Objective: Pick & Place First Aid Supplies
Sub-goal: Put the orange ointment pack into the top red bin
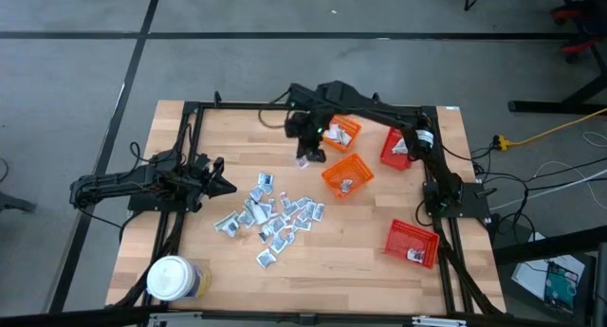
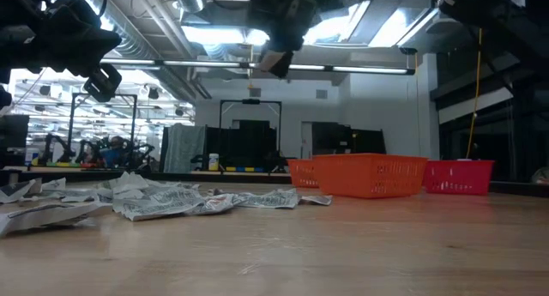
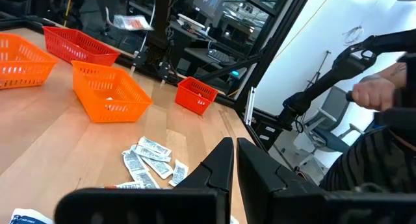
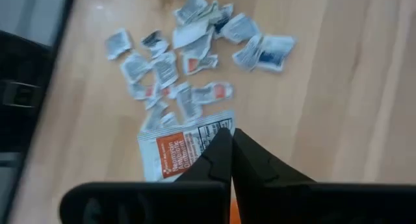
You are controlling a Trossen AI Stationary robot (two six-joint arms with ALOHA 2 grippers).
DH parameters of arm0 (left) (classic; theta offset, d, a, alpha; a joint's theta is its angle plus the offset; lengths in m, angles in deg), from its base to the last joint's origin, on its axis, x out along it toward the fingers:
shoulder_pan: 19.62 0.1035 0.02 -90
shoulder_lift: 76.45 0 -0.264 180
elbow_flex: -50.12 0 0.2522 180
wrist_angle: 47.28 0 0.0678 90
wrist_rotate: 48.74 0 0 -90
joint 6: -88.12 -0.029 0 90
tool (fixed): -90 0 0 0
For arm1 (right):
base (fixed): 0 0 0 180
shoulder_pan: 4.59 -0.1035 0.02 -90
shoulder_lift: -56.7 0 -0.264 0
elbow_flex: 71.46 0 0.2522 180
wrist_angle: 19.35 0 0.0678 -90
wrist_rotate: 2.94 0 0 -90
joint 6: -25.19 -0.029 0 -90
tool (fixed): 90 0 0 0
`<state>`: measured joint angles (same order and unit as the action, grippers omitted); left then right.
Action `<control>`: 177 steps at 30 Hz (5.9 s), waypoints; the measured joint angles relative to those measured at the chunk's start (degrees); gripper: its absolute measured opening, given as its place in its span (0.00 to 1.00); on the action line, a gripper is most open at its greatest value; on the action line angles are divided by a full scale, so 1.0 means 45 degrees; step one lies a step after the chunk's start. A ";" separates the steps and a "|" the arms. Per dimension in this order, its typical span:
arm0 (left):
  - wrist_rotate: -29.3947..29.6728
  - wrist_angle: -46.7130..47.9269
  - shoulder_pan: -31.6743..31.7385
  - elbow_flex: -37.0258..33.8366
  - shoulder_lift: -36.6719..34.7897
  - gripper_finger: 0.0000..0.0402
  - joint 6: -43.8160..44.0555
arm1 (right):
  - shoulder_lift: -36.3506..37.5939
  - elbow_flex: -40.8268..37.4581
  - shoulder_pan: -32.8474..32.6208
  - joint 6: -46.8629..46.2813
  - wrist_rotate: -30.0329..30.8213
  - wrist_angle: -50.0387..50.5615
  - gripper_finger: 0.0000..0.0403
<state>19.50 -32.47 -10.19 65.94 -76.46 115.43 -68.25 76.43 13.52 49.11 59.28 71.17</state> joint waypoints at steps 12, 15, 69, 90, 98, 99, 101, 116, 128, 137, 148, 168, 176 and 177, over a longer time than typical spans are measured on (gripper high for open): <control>-0.0001 0.0004 -0.0001 -0.0001 0.0000 0.04 0.0000 | 0.0418 -0.0098 0.2128 -0.0275 -0.0286 0.1939 0.01; 0.0004 0.0004 0.0001 -0.0003 0.0000 0.04 0.0000 | 0.0697 -0.0098 0.2620 -0.0272 -0.0092 0.2233 0.01; 0.0001 0.0001 0.0001 0.0001 0.0000 0.04 0.0000 | 1.2696 -1.8470 0.4727 -0.2273 0.9394 -0.2576 0.01; 0.0001 -0.0001 -0.0004 0.0001 0.0000 0.04 -0.0002 | 1.2696 -1.8847 0.4727 -0.3023 1.0444 -0.4049 0.49; 0.0001 0.0001 0.0001 -0.0001 0.0000 0.04 -0.0002 | 1.2696 -1.8837 0.4722 -0.3686 0.7011 -0.4404 0.65; -0.0001 -0.0001 -0.0003 0.0001 0.0000 0.04 0.0000 | 1.2696 -1.8837 0.4709 -0.3767 0.6522 -0.4514 0.65; -0.0001 0.0002 -0.0004 -0.0002 0.0000 0.04 0.0000 | 1.2696 -1.8837 0.4656 -0.4238 0.5716 -0.4721 0.66; -0.0001 -0.0001 -0.0003 0.0001 0.0000 0.04 0.0000 | 1.2696 -1.7363 0.2010 -0.6264 0.2807 -0.5235 0.66; 0.0004 -0.0001 0.0001 -0.0001 0.0000 0.04 0.0000 | 1.2692 -1.5150 -0.1326 -0.2304 0.5158 -0.9709 0.66; 0.0004 -0.0001 -0.0004 0.0001 0.0000 0.04 0.0000 | 1.2013 -1.5150 -0.2747 -0.0223 0.5148 -1.3710 0.66; -0.0001 0.0003 -0.0003 0.0001 0.0000 0.04 0.0000 | 0.8831 -1.5150 -0.3725 -0.0213 0.5141 -1.5381 0.66; 0.0003 0.0004 0.0001 0.0001 0.0000 0.04 0.0000 | 0.3476 -1.5165 -0.5129 -0.0305 0.5160 -1.8745 0.66; 0.0004 -0.0001 0.0001 0.0001 0.0000 0.04 0.0000 | 0.2560 -1.5165 -0.5122 -0.0305 0.6254 -1.9785 0.66; -0.0001 -0.0001 -0.0001 0.0001 0.0000 0.04 0.0000 | 0.2454 -1.5165 -0.5119 -0.0301 0.6268 -1.9876 0.66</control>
<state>19.50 -32.48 -10.20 65.94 -76.46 115.43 -57.20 8.19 -9.52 47.76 87.48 -18.27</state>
